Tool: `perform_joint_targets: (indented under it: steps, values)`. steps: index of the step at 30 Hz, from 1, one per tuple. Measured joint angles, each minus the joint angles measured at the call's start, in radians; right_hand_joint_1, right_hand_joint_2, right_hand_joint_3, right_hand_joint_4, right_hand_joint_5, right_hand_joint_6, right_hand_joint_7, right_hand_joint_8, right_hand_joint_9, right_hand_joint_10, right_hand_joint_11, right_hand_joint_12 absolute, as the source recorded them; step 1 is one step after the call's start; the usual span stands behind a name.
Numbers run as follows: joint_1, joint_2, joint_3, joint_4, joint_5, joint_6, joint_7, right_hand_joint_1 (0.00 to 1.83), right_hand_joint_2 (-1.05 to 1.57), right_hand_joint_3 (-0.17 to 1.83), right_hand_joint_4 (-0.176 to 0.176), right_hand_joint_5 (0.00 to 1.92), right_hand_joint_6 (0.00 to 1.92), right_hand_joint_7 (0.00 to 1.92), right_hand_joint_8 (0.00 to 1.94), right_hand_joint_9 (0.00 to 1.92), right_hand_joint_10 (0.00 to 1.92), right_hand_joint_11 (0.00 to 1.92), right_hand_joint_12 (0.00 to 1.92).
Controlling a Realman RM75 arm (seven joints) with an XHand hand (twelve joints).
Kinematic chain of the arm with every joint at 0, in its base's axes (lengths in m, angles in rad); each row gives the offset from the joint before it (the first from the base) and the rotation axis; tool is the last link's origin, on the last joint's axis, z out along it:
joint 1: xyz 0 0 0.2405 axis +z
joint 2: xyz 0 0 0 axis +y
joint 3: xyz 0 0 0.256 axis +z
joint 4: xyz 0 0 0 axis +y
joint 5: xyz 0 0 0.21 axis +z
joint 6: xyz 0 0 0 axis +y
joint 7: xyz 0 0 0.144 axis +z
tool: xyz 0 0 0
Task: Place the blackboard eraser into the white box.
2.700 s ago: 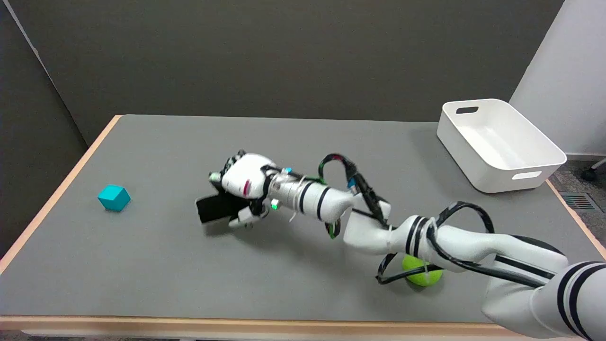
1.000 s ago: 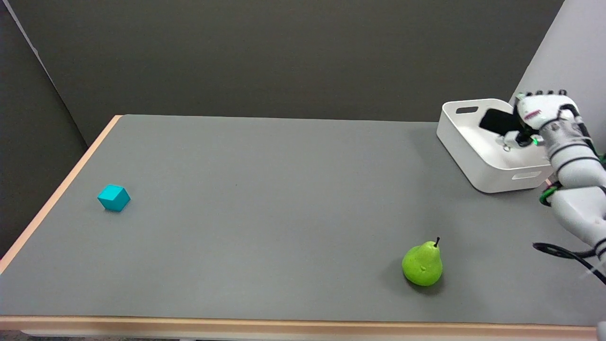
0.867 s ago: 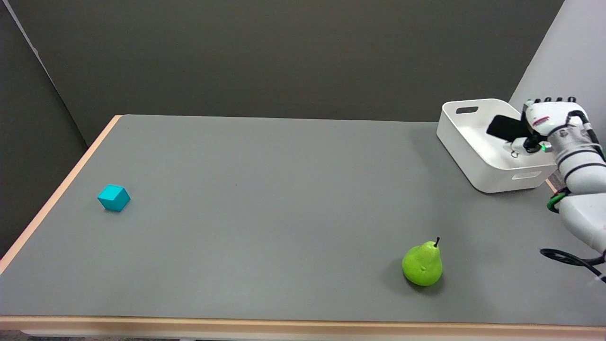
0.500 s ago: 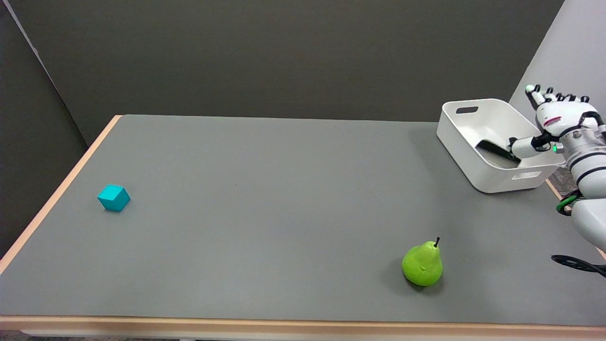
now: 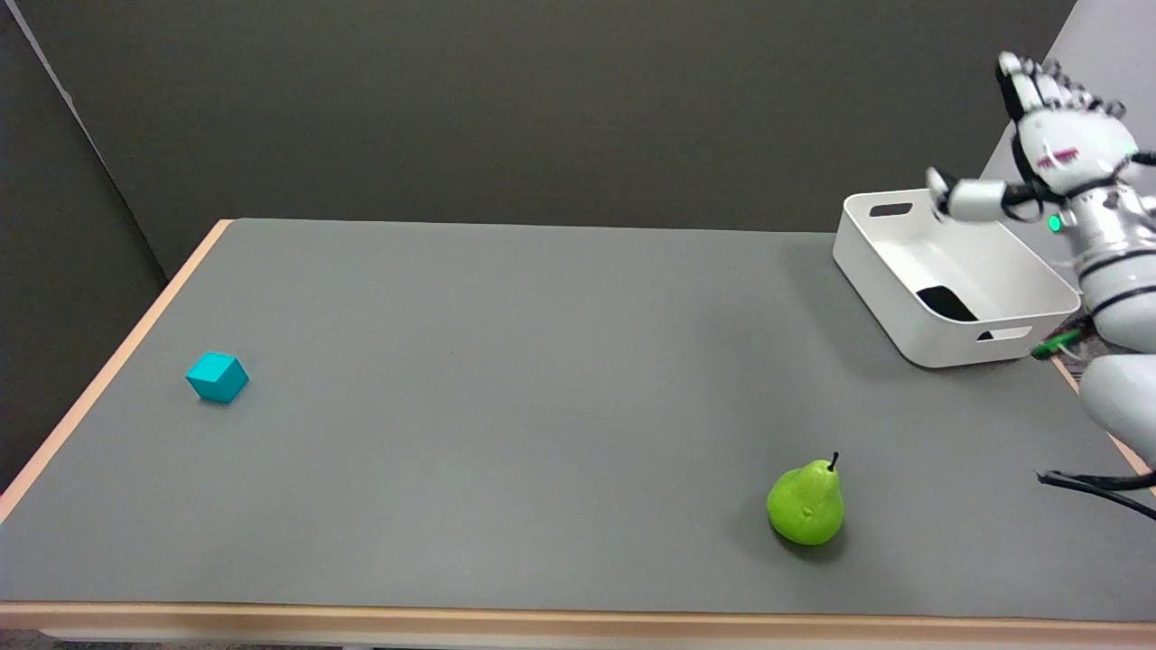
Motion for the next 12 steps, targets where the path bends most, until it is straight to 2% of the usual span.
perform_joint_targets:
  steps: [3,7,12]
  values:
    - [0.005,0.008,-0.063,0.069,0.073,0.034,0.003,0.42,0.69,0.94,0.059,0.12,0.33,0.24,0.3,0.23,0.68,0.19,1.3]
    - [0.026,0.013,-0.177,0.15,0.139,0.064,0.006,0.37,0.72,0.99,0.09,0.22,0.48,0.36,0.42,0.31,0.74,0.24,1.32]
    - [0.074,0.007,-0.374,0.253,0.204,0.086,0.01,0.42,0.77,0.89,0.1,0.28,0.56,0.43,0.45,0.34,0.81,0.26,1.38]
